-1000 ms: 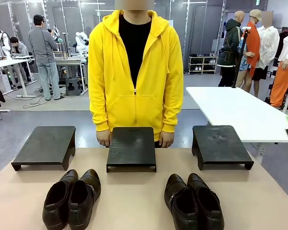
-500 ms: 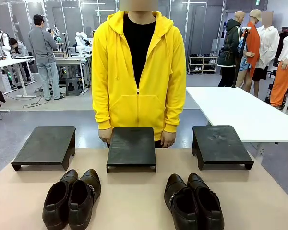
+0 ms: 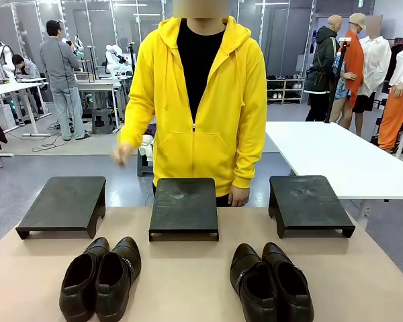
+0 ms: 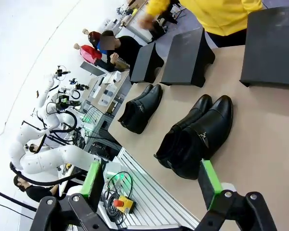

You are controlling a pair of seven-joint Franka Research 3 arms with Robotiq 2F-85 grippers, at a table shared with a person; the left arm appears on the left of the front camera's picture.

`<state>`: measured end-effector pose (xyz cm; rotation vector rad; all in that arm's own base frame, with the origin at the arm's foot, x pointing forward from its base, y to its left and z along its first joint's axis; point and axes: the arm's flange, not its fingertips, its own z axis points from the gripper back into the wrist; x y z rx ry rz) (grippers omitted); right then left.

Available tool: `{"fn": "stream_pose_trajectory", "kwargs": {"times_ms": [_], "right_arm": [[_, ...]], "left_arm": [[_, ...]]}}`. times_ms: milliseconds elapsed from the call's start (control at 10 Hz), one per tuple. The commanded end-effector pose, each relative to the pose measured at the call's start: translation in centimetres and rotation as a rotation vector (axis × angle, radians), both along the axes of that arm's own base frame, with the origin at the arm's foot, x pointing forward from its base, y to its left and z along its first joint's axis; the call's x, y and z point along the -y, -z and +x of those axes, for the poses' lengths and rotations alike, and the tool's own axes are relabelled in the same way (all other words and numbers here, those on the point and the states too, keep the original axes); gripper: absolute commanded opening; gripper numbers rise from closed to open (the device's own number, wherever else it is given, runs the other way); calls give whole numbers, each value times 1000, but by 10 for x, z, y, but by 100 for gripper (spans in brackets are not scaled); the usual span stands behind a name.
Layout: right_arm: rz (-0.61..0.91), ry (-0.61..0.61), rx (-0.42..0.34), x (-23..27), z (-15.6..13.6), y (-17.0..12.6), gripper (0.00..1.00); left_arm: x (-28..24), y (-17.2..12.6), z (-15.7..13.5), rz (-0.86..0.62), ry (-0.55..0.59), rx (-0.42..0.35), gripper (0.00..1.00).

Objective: Place the shoes on the stand as instructed by the person.
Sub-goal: Pick up one pair of Shoes and place it on the Shoes Stand indicated by the person.

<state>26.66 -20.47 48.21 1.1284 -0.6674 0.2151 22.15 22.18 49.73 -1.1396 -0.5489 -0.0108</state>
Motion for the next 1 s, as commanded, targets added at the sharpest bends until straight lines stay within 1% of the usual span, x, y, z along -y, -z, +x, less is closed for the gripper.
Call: {"fn": "stream_pose_trajectory", "kwargs": {"times_ms": [0, 900], "right_arm": [[2, -6, 31, 1, 2, -2, 100], [2, -6, 31, 1, 2, -2, 100]], "left_arm": [[-1, 0, -2, 5, 21, 19, 100], [-1, 0, -2, 5, 21, 19, 100]]}}
